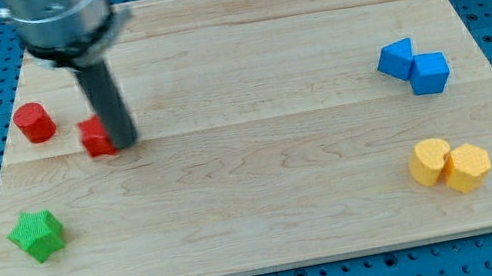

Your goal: Slide the green star diagonal to the bottom right of the red star

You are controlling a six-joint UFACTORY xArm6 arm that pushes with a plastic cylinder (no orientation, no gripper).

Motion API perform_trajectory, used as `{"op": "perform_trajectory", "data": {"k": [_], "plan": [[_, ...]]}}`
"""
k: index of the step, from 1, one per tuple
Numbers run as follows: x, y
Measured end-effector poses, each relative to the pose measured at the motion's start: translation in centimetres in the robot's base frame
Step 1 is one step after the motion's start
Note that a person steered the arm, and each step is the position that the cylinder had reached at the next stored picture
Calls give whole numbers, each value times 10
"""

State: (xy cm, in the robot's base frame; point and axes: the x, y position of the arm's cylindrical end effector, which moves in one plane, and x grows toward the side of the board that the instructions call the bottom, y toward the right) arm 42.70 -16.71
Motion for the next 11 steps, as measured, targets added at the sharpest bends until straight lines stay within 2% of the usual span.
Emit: {"op": "perform_trajectory", "data": {"k": [1, 2, 3, 4, 5, 6, 7, 8, 9, 10, 11], "plan": [[-16, -32], [54, 9], [165, 22], [174, -18], [125, -84], [119, -90], [154, -106], [98, -130], [76, -105], [99, -35], [127, -8]]}}
